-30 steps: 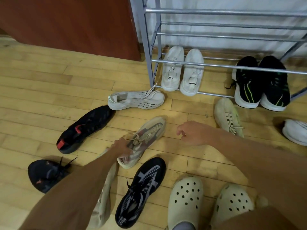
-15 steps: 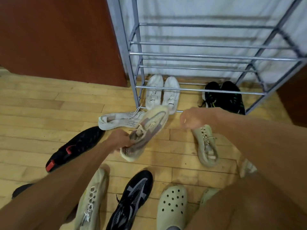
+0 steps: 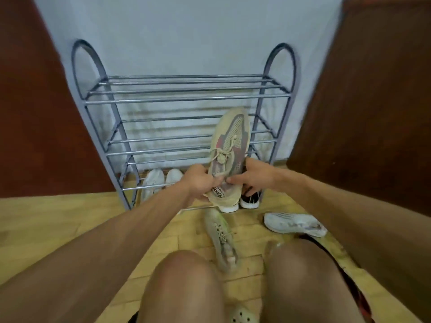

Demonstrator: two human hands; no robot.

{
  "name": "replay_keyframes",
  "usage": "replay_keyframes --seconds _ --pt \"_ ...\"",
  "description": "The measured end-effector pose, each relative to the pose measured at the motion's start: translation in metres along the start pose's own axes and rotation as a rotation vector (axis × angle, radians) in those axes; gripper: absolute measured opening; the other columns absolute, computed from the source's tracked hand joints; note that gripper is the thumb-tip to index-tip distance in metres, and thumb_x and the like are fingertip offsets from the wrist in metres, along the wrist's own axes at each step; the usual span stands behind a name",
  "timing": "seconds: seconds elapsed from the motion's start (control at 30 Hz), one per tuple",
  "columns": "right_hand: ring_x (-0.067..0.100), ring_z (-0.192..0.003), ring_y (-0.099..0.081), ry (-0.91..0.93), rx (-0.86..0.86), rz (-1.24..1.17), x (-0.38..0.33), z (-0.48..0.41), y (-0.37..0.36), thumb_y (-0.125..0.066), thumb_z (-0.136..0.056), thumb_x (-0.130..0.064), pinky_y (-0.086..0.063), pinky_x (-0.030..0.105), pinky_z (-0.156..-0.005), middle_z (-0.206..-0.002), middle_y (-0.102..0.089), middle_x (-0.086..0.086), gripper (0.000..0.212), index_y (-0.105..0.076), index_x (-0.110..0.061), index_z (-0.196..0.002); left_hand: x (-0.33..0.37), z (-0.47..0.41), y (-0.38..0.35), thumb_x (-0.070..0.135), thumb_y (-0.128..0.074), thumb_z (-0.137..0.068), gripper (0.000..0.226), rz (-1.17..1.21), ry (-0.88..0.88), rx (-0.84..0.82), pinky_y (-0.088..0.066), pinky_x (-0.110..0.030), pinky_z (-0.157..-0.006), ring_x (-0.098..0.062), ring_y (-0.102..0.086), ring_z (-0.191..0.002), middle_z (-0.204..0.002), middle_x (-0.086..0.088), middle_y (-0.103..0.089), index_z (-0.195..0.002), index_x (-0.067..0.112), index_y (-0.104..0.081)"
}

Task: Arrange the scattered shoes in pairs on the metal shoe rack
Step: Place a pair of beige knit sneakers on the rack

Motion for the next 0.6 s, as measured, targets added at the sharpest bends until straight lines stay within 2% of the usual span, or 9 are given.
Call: replay_keyframes --seconds 0.07,0.17,0.27,0.37,0.47,0.53,0.6 --pt "0.025 -0.099 -0.067 -0.001 0.053 -0.13 0.019 0.012 0.02 -0.066 -0.089 -0.022 -0.059 0.044 -0.084 -0.112 -0.068 0.008 0.036 -0.059 -0.014 -0.123 0.02 -0.001 -0.021 0.023 -0.068 -0.086 0.016 -0.036 0.005 -0.039 -0.058 -0.041 -0.078 -0.027 -0.065 -0.093 -0.1 -0.01 -0.067 -0.097 0.012 -0.064" --pt "0.028 -0.092 -0.07 -0.013 0.096 -0.232 0.049 0.027 0.037 -0.067 -0.089 -0.02 -0.06 0.043 -0.082 -0.101 -0.071 0.008 0.019 -0.064 -0.016 -0.107 0.037 -0.003 -0.05 0.024 -0.075 -0.08 0.041 -0.034 0.046 -0.066 -0.055 -0.038 -0.071 -0.028 -0.063 -0.099 -0.108 -0.01 -0.066 -0.114 0.005 -0.061" --pt "0.033 -0.099 -0.069 -0.038 0.145 -0.335 0.073 0.038 0.047 -0.067 -0.088 -0.023 -0.06 0.042 -0.081 -0.109 -0.071 0.013 0.032 -0.059 -0.013 -0.117 0.043 -0.008 -0.081 0.017 -0.077 -0.078 0.046 0.08 0.105 -0.004 -0.053 -0.037 -0.066 -0.03 -0.064 -0.1 -0.114 -0.015 -0.068 -0.118 0.002 -0.06" --pt "0.029 -0.097 -0.07 -0.055 0.146 -0.396 0.09 0.047 0.059 -0.065 -0.089 -0.028 -0.06 0.042 -0.082 -0.11 -0.07 0.009 0.032 -0.057 -0.017 -0.118 0.047 -0.007 -0.109 0.015 -0.073 -0.082 0.046 0.162 0.184 0.009 -0.053 -0.043 -0.075 -0.032 -0.061 -0.109 -0.122 -0.016 -0.064 -0.123 0.001 -0.057" --pt "0.021 -0.093 -0.069 -0.078 0.144 -0.439 0.109 0.054 0.068 -0.06 -0.091 -0.04 -0.06 0.033 -0.077 -0.108 -0.07 0.004 0.036 -0.059 -0.017 -0.118 0.042 -0.008 -0.136 0.014 -0.065 -0.089 0.043 0.205 0.281 -0.042 -0.053 -0.048 -0.084 -0.034 -0.053 -0.122 -0.131 -0.013 -0.057 -0.128 0.002 -0.051" --pt "0.024 -0.1 -0.067 -0.139 0.121 -0.591 0.133 0.055 0.065 -0.054 -0.091 -0.05 -0.057 0.032 -0.079 -0.116 -0.067 0.008 0.047 -0.059 -0.014 -0.121 0.026 -0.012 -0.149 0.01 -0.064 -0.089 0.043 0.227 0.362 -0.034 -0.054 -0.05 -0.085 -0.036 -0.054 -0.12 -0.134 -0.014 -0.055 -0.129 0.003 -0.05" --pt "0.029 -0.11 -0.062 -0.227 0.108 -0.848 0.167 0.053 0.054 -0.048 -0.092 -0.053 -0.054 0.037 -0.086 -0.12 -0.061 0.012 0.052 -0.055 -0.011 -0.123 0.009 -0.016 -0.159 0.006 -0.063 -0.089 0.041 0.23 0.417 -0.027 -0.055 -0.049 -0.084 -0.035 -0.057 -0.117 -0.133 -0.016 -0.056 -0.128 0.001 -0.051"
Point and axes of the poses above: each hand's wrist, its own z-axis away from the middle knuckle, its own y-axis out of the back of the hand, x = y × z, the point moved 2 cm from there along -z, towards the middle knuckle
